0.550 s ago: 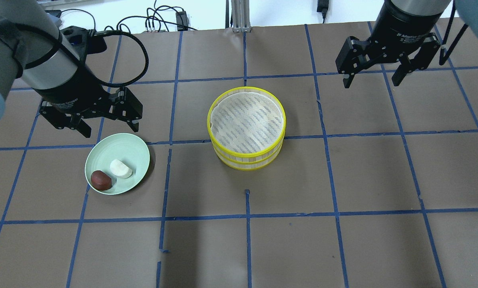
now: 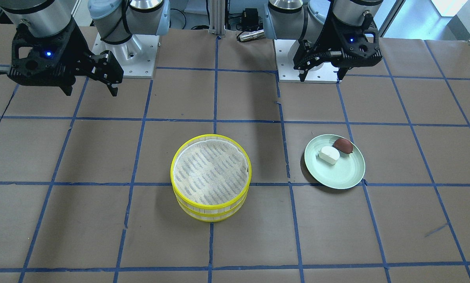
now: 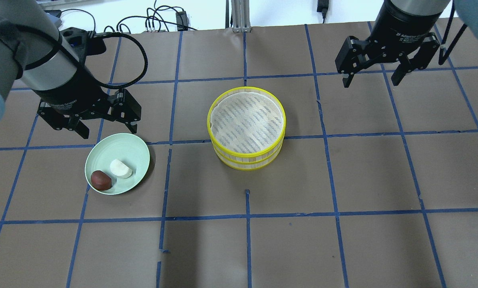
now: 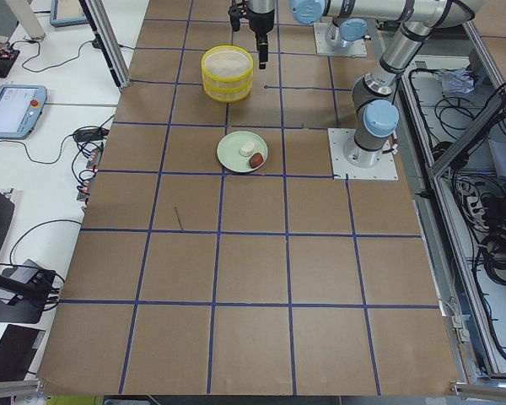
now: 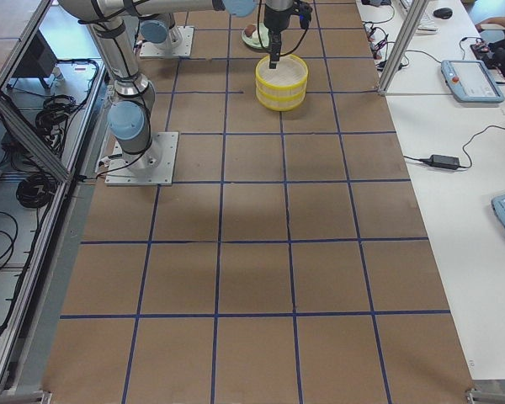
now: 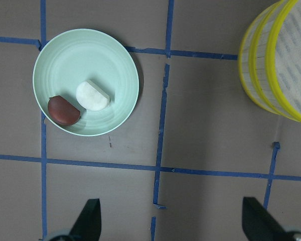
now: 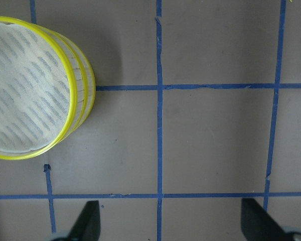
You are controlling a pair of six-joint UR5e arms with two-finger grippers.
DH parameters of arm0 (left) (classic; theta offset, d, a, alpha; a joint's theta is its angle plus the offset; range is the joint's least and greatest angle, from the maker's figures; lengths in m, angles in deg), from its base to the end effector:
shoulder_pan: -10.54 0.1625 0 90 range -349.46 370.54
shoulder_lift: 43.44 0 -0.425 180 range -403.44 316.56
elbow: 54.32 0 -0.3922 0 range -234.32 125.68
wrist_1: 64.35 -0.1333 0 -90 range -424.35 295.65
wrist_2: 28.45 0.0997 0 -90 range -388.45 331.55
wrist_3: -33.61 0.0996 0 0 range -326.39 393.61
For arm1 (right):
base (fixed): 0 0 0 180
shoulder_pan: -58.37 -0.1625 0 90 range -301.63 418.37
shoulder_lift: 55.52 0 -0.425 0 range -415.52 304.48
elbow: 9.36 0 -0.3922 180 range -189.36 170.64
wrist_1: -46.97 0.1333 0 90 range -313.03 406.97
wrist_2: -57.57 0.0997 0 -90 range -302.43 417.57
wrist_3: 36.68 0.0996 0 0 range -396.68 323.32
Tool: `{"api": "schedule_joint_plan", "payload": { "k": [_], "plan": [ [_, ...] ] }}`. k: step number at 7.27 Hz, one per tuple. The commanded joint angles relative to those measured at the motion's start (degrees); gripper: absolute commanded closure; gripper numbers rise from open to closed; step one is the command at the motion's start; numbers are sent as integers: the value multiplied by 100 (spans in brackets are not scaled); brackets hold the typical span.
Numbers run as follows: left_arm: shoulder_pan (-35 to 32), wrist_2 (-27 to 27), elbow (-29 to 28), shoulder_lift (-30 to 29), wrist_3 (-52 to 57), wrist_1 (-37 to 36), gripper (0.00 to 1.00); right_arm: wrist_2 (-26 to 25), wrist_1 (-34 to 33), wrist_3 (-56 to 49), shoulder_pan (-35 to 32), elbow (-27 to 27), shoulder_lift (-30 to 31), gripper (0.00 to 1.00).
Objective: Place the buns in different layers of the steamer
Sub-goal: 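Move left gripper to the plate while right gripper reaches the steamer rim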
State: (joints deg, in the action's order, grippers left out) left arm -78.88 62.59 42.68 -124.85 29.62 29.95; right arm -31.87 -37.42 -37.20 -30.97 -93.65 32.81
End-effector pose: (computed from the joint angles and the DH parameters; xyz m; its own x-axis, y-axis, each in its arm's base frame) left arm -0.1272 -0.4248 0.4894 -0.9967 -0.0787 -0.0214 -0.0797 0.9958 0.0459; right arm 0.1285 -0.5021 0.5127 -0.9999 0.0027 -0.0100 0.0024 0.9996 0.0273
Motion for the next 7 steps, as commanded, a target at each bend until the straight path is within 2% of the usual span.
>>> {"api": "schedule_joint_plan", "payload": {
  "k": [1,2,3,5,6,7],
  "plan": [
    [38,178,47,-6,188,176,0,32,-610,123,-170,9,-480,0],
    [47,222,204,-67,171,202,0,58,-1083,271,-502,9,-919,0],
    [161,605,527,-102,224,55,0,41,-1601,673,-897,-69,-1332,0],
    [1045,644,1082,-225,1072,-664,0,49,-2770,974,-1173,-673,-1800,0],
    [1163,653,1136,-722,1103,-989,0,49,-3211,1097,-1191,-903,-1889,0],
    [1164,661,1085,-1544,1068,-1802,0,49,-3258,1107,-1200,-948,-1907,1]
  ]
}}
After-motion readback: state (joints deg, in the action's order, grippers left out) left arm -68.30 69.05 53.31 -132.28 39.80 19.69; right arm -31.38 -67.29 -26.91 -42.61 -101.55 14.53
